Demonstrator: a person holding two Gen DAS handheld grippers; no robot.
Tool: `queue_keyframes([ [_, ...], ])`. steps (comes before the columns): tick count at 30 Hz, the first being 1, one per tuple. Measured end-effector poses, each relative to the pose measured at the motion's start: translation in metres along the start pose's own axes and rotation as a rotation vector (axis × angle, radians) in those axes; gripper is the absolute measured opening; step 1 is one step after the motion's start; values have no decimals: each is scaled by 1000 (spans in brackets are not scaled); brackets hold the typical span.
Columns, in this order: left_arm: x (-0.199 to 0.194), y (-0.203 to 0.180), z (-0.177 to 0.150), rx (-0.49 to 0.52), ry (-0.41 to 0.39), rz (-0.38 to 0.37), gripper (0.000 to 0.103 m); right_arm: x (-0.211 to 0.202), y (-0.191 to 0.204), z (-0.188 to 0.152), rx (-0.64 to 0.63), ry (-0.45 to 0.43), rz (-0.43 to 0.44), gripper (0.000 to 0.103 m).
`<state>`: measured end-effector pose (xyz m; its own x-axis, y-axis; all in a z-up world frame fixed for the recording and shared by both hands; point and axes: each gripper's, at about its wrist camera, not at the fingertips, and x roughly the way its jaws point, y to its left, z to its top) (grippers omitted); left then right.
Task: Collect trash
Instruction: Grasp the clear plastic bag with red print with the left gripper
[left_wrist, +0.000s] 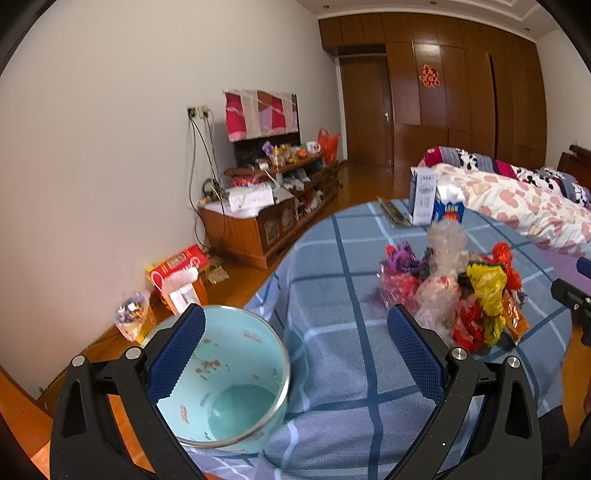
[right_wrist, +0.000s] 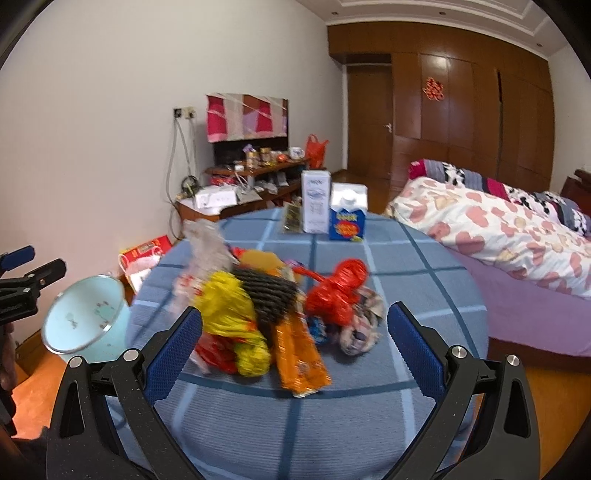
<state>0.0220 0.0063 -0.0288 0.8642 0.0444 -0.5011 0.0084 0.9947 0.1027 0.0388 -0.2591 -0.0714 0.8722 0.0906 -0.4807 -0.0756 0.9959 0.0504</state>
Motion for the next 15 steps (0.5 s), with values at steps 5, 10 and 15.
queue_keyframes([
  [5,14,-21,-9,36,38,-20,97,11,-18,-11,19,29,-39,98],
  [10,23,-41,-16,73,58,-41,97,18,-26,-16,27,45,-51,98],
  [15,43,-62,-21,94,91,-60,97,26,-30,-21,26,55,-62,98],
])
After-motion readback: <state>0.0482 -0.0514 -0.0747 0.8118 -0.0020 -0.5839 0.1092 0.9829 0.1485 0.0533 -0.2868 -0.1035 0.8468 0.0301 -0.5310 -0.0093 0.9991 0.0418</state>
